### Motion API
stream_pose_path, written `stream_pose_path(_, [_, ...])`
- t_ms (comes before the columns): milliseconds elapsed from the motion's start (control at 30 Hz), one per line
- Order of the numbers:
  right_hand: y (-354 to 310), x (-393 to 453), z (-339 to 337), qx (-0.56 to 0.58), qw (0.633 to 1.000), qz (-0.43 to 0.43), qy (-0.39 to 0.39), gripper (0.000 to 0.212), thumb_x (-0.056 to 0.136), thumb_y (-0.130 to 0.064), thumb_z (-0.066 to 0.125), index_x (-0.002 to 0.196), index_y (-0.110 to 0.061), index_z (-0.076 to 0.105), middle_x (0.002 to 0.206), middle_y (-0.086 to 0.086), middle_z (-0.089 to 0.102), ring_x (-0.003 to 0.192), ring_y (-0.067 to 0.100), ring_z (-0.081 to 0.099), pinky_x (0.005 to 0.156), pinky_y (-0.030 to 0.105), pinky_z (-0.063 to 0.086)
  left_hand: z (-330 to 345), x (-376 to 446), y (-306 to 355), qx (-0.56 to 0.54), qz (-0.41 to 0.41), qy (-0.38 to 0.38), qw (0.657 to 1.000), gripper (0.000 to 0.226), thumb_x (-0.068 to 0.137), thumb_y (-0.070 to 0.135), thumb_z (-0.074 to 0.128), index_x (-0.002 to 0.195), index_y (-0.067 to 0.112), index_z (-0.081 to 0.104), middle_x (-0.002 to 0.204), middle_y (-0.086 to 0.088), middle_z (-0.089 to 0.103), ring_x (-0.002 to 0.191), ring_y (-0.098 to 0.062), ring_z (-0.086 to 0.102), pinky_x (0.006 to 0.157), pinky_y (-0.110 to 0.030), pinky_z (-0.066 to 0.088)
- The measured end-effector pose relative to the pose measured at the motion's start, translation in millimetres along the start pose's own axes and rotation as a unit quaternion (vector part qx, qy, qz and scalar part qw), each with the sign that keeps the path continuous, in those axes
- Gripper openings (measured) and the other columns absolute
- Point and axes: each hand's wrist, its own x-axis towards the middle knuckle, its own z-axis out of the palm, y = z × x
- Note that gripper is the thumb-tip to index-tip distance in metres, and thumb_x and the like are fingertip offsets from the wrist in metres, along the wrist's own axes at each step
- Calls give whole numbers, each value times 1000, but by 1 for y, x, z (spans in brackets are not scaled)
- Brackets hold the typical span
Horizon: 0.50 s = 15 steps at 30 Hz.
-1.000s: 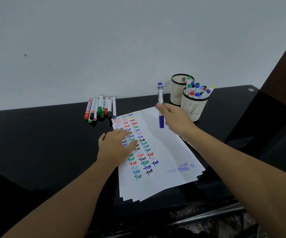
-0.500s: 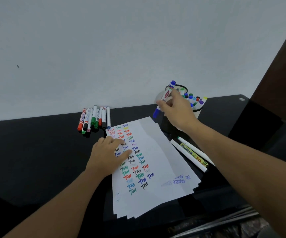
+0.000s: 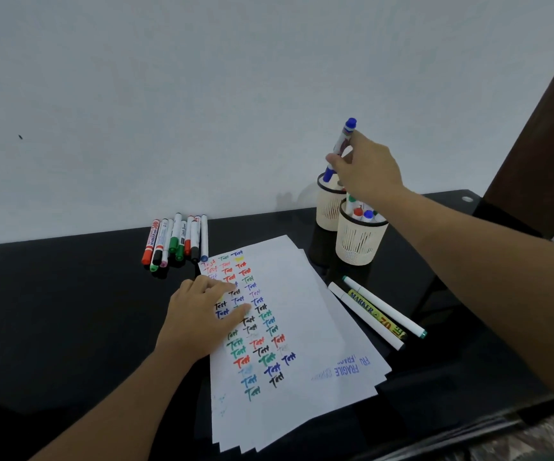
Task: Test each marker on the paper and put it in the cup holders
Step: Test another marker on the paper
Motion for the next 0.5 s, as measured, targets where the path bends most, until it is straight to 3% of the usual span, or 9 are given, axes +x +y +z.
stream_pose_path(100, [8, 15, 1, -52, 998, 33, 0, 24, 102, -46, 50, 109, -24, 53, 97, -3, 68, 94, 26, 66, 95, 50, 49, 1, 0, -1, -5, 4, 15, 1000, 70, 78, 86, 39, 125, 40, 65, 110, 24, 47, 95, -7, 38, 91, -33, 40])
stream_pose_path(233, [14, 27, 7, -97, 994, 45, -14, 26, 101, -43, 53, 110, -21, 61, 99, 0, 68, 96, 27, 62, 89, 43, 39, 1, 0, -1, -9, 5, 17, 1000, 69, 78, 85, 40, 124, 41, 65, 110, 24, 47, 95, -6, 37, 89, -31, 38])
stream_pose_path(500, [23, 35, 22, -80, 992, 77, -53, 32, 96, -49, 62, 117, -25, 63, 108, 1, 72, 105, 24, 63, 91, 42, 37, 0, 1, -1, -13, -5, 8, 1000, 68, 78, 86, 41, 125, 43, 63, 111, 25, 45, 97, -5, 37, 94, -34, 39])
